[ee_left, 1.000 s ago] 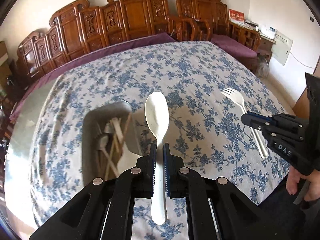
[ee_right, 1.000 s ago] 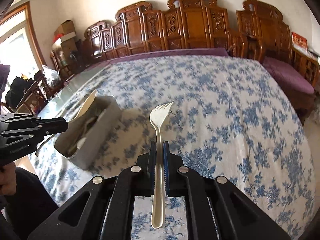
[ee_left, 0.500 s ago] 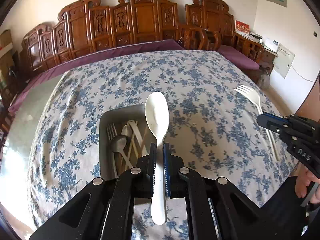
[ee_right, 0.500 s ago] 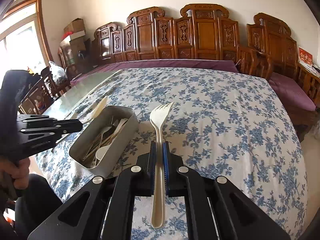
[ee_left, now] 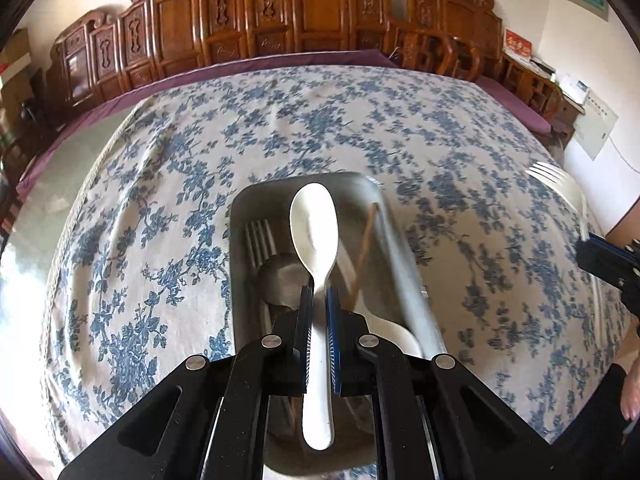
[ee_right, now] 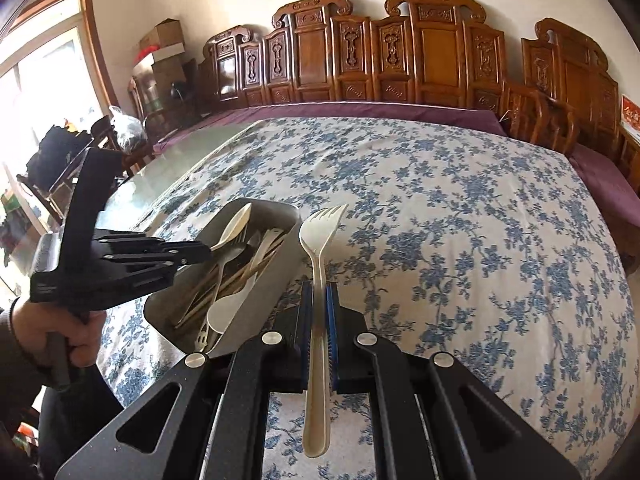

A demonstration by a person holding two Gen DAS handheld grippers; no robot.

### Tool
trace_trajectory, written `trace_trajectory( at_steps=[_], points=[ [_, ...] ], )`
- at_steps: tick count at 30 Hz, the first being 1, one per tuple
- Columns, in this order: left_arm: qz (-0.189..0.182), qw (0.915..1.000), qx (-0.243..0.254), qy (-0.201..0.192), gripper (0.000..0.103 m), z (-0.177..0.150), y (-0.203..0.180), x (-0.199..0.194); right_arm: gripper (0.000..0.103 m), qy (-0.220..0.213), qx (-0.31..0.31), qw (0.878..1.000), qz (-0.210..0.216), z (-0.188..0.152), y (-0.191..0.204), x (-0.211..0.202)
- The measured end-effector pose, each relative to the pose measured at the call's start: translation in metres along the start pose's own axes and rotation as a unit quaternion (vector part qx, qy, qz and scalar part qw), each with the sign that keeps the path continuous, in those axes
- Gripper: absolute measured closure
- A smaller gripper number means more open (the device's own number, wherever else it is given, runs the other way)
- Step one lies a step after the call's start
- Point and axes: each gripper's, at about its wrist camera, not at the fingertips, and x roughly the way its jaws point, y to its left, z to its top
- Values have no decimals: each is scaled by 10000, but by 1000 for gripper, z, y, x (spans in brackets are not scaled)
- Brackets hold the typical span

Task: Organize utensils
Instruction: 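Lower the white plastic spoon into the grey tray and open the left tool, then lower the white plastic fork into the grey tray and open the right tool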

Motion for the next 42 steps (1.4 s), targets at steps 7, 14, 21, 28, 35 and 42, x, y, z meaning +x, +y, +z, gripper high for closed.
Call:
trace_trajectory(
  at_steps=[7, 14, 21, 28, 35, 42],
  points=[
    [81, 9997, -176, 127, 97, 0, 15, 17, 95, 38, -30, 9999, 134, 1, 11, 6],
    [133, 9994, -245, 195, 96, -3, 16, 21, 95, 32, -67, 9997, 217, 3, 23, 5],
    [52, 9996, -284, 5, 82, -7, 22, 3, 95, 52, -121, 9996, 244, 6, 32, 8],
    [74, 9993, -302, -215, 82, -5, 39, -24, 95, 76, -169, 9994, 305, 14, 47, 19],
    [137, 9985, -347, -411, 82, -7, 61, -51, 95, 108, -134, 9991, 391, 26, 67, 41],
    [189, 9975, -437, -528, 81, -12, 79, -69, 95, 244, -22, 9987, 452, 37, 82, 72]
  ],
)
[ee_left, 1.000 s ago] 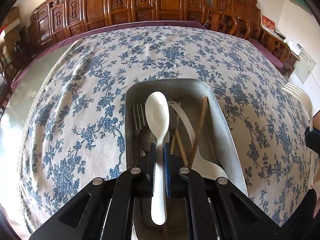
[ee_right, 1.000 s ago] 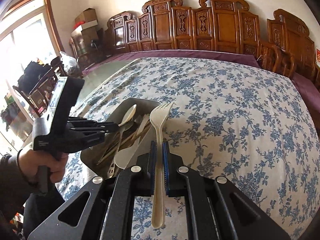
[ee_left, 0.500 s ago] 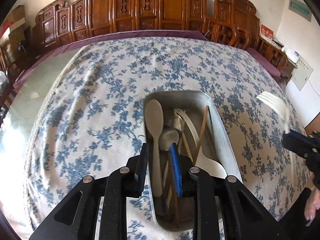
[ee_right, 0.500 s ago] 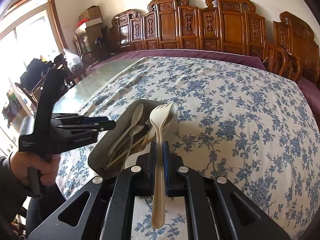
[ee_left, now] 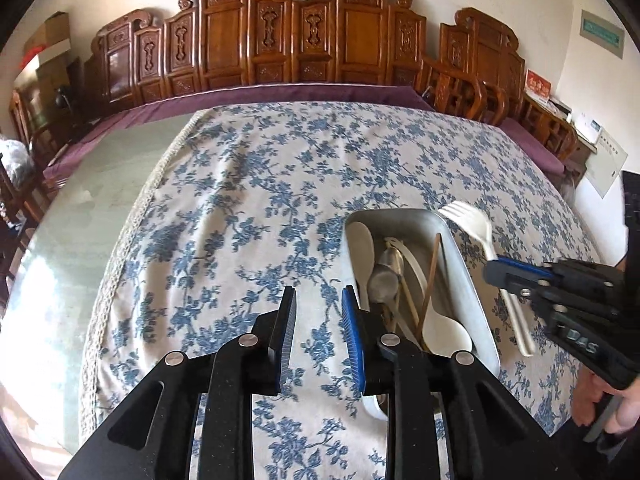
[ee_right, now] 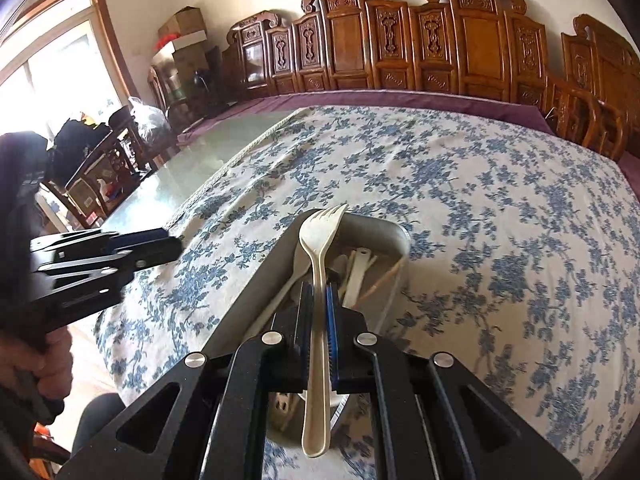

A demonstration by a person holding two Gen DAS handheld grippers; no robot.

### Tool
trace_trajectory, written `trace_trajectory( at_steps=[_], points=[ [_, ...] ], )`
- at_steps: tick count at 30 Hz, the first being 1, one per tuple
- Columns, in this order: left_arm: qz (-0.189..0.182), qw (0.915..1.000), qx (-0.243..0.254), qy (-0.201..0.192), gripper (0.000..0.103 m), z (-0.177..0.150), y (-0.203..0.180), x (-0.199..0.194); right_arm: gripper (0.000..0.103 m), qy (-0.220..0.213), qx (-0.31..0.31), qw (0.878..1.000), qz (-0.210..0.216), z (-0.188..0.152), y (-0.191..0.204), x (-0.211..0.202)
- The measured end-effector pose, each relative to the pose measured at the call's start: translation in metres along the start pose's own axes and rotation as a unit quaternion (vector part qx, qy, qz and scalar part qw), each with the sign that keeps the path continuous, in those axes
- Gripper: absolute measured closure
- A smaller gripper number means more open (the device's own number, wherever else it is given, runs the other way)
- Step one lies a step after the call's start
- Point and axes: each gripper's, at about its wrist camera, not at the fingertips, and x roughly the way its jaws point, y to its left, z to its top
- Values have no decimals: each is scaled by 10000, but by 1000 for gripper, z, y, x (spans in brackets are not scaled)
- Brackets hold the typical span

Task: Organize utensils
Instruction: 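Lower the white plastic fork into the grey tray and open the right tool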

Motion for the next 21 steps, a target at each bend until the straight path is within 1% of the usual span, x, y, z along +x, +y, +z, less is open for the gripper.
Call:
trace_trajectory(
  at_steps=[5, 8, 12, 16, 21],
  points=[
    [34, 10000, -19, -12, 81, -1, 8, -5, 95, 118, 50, 9999, -48, 5, 4, 21],
    [74, 10000, -10, -3, 80, -3, 12, -6, 95, 269, 68, 9995, -145, 4, 4, 38],
    [90, 10000, -35, 14, 80, -6, 18, -7, 95, 433, 88, 9985, -315, 3, 0, 58],
    [116, 9999, -29, 48, 80, -9, 21, -6, 95, 568, 254, 9973, -393, 4, -7, 74],
    [127, 9999, -45, 74, 80, -10, 24, -4, 95, 575, 389, 9967, -412, 9, -8, 82]
  ],
)
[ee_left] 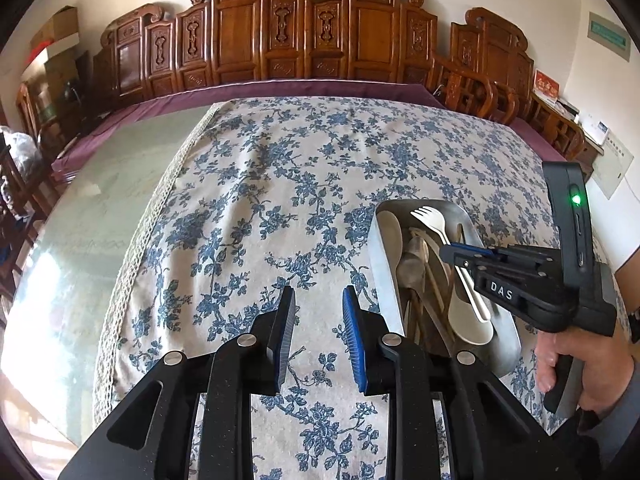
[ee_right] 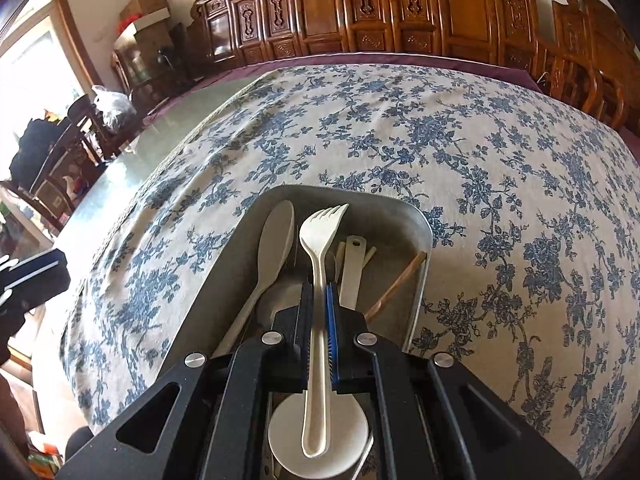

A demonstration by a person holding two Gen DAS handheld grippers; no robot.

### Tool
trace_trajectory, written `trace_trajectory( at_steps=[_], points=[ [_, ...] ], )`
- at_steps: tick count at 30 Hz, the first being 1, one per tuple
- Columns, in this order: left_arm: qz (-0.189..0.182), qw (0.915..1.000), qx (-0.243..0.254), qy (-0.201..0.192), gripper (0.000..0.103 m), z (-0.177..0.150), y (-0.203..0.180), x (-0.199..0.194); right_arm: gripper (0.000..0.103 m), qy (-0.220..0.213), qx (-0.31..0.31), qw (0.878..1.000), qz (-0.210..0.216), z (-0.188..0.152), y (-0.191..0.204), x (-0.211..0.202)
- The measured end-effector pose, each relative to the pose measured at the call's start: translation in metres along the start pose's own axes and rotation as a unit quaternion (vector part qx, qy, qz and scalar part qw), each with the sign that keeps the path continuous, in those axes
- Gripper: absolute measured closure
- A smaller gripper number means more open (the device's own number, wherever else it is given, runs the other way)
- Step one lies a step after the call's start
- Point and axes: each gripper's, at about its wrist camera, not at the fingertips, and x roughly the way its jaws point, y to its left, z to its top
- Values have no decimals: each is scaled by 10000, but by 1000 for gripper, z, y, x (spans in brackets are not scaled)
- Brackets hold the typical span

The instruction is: Organize utensils

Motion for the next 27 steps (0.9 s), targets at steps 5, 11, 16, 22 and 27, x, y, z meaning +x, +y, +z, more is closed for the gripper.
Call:
trace_trajectory(
  at_steps=[5, 11, 16, 22, 27],
  points=[
    [-8, 10000, -1, 1, 80, 0, 0, 1, 95, 31, 191, 9998, 63, 1, 2, 6],
    [-13, 10000, 26, 8, 80, -2, -3, 1, 94, -8, 152, 9999, 78, 2, 7, 4],
    [-33, 10000, 23, -13, 79, -2, -6, -1, 94, -107, 12, 9999, 35, -1, 10, -8],
    [-64, 10000, 42, -63, 74, -1, -15, -5, 83, -460, -205, 9987, -87, -11, 9, -49],
    [-135, 9997, 100, -150, 63, -2, -30, -16, 62, -797, -220, 9964, -186, -24, -1, -92]
  ],
)
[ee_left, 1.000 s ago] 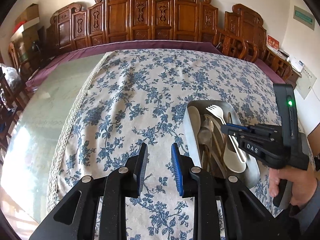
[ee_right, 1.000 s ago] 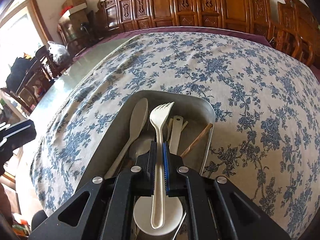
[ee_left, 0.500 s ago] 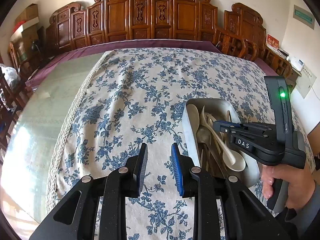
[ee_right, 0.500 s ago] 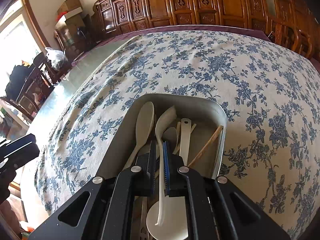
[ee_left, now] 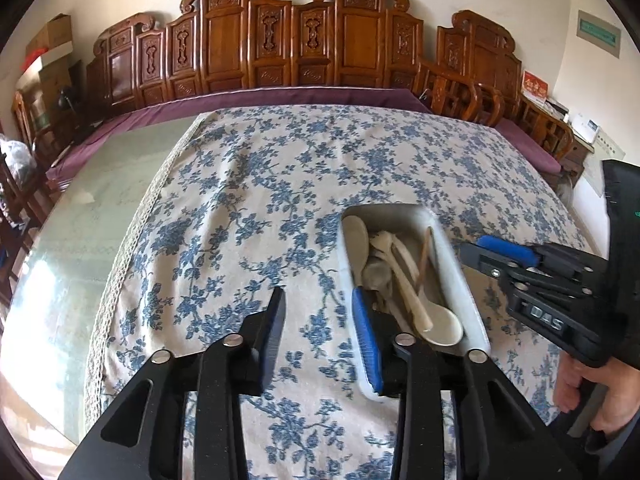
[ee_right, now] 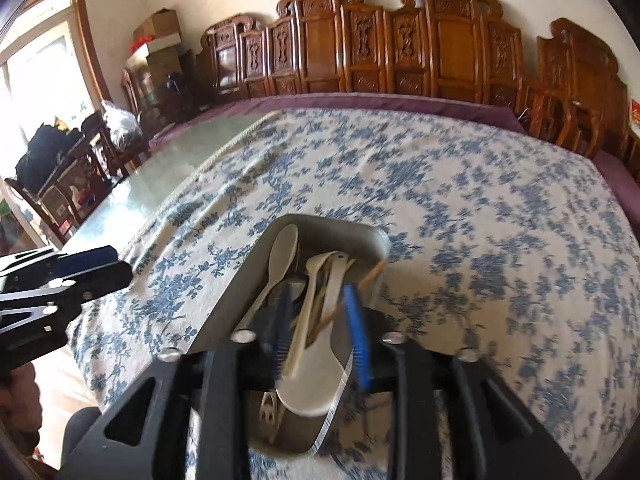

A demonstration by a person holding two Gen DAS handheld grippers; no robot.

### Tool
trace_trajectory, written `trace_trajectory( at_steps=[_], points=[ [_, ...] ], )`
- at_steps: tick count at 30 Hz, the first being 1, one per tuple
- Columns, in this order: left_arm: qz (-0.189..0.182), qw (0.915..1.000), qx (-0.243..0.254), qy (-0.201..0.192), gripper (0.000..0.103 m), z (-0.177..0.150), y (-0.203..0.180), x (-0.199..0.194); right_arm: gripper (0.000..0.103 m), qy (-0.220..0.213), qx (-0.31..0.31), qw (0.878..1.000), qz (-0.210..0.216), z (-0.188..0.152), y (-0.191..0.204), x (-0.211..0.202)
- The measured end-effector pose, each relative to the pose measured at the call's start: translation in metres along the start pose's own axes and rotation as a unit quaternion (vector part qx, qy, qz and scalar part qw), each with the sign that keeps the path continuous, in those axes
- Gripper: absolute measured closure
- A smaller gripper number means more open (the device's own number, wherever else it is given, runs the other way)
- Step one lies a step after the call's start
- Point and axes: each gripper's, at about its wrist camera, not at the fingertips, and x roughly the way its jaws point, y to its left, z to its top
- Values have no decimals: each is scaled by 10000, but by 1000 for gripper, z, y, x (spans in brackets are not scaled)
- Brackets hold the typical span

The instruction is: Organize utensils

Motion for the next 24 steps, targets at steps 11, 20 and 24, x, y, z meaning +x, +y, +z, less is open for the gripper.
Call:
trace_trajectory(
  at_steps=[11, 20, 24],
  points=[
    [-65, 9994, 214, -270, 15, 5, -44, -29, 6, -692, 123, 9972, -241, -17, -25, -90],
    [-118, 9990, 240, -362, 8, 0, -79, -46, 3, -1004, 238, 9927, -622, -37, -45, -145],
    [-123, 9984, 256, -481, 8, -7, -94, -59, 3, -1030, 352, 9912, -750, -45, -56, -163]
  ],
)
